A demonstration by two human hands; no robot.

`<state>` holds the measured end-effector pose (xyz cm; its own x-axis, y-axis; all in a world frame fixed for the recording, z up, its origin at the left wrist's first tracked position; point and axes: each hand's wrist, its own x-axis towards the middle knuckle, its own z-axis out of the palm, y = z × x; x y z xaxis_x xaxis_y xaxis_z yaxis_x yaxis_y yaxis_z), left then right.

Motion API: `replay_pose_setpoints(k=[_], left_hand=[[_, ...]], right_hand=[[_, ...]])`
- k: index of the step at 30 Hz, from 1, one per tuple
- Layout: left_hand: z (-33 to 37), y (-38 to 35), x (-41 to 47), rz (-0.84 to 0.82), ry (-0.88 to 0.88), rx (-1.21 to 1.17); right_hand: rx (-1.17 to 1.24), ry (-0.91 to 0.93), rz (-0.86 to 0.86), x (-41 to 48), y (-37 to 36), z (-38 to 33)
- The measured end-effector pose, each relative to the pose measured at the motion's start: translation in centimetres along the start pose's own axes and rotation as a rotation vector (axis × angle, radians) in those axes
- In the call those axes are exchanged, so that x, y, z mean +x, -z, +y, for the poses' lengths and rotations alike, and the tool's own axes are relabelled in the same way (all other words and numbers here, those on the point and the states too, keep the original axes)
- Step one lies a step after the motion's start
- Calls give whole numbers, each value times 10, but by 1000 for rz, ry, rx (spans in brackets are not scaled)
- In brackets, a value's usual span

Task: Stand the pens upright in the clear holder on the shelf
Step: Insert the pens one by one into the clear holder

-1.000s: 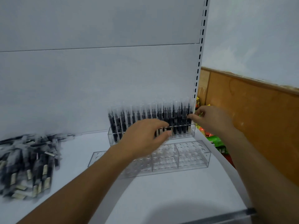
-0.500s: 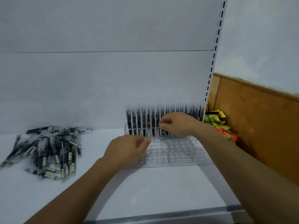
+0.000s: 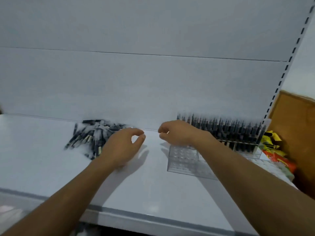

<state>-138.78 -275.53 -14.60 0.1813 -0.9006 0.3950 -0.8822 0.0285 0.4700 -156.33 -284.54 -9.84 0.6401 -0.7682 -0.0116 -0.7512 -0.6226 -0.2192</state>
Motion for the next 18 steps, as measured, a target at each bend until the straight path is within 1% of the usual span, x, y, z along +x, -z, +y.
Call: replay_pose_setpoints(k=[2, 3, 4, 6, 8, 11, 14, 18], left_hand=[[-33, 15, -10, 101, 34, 21], [-49, 20, -15, 126, 51, 48], [-64, 23, -19, 124, 68, 84], [-88, 26, -30, 65, 136, 150], [-98, 24, -39, -21, 218, 154], [-100, 19, -45, -89, 225, 151], [-102, 17, -45, -87, 229, 118], [-103, 20, -45, 16, 245, 41]], right_hand=[[23, 62, 9, 11, -15, -28], [42, 97, 14, 14, -24, -43], [70, 123, 17, 17, -34, -57], [129, 165, 24, 22, -58, -80], [189, 179, 47, 26, -81, -91], [210, 204, 66, 26, -107, -98], [282, 213, 171, 23, -121, -95], [350, 178, 248, 28, -123, -88]])
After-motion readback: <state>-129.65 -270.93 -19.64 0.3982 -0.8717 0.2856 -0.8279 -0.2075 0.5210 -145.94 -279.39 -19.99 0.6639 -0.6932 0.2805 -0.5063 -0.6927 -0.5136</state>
